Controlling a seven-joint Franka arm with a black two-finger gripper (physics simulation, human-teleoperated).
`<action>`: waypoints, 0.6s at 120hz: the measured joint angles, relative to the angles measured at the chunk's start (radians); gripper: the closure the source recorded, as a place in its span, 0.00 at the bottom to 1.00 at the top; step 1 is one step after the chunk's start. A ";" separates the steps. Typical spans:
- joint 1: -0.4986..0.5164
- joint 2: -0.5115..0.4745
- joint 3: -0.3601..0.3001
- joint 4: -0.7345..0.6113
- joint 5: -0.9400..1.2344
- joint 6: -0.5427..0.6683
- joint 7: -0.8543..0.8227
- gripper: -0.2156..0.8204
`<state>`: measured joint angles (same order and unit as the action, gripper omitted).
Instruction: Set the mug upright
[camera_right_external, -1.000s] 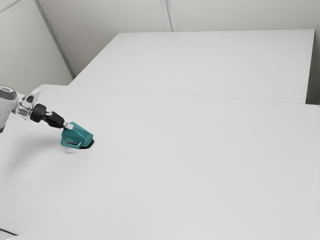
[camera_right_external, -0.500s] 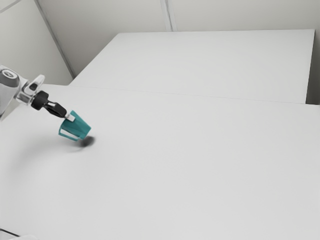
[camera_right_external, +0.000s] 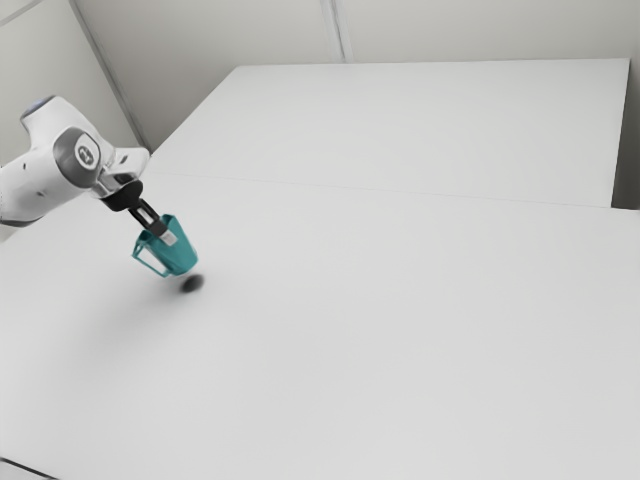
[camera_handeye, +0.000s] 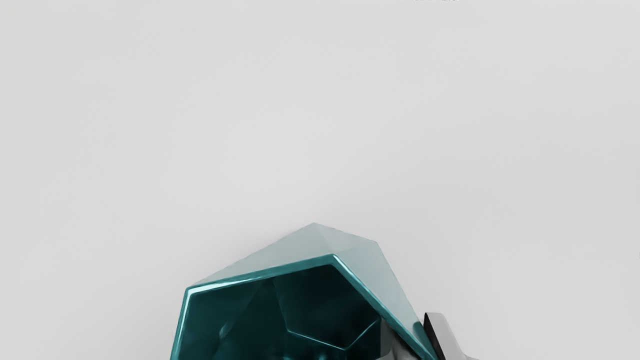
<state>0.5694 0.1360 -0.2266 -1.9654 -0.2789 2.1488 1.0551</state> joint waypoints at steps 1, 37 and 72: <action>-0.001 -0.005 -0.003 -0.006 0.003 0.005 0.000 0.97; -0.009 -0.123 -0.136 -0.150 0.080 0.117 -0.003 0.97; -0.014 -0.215 -0.266 -0.254 0.096 0.163 -0.003 0.97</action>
<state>0.5552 -0.0787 -0.4927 -2.2198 -0.1825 2.3116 1.0517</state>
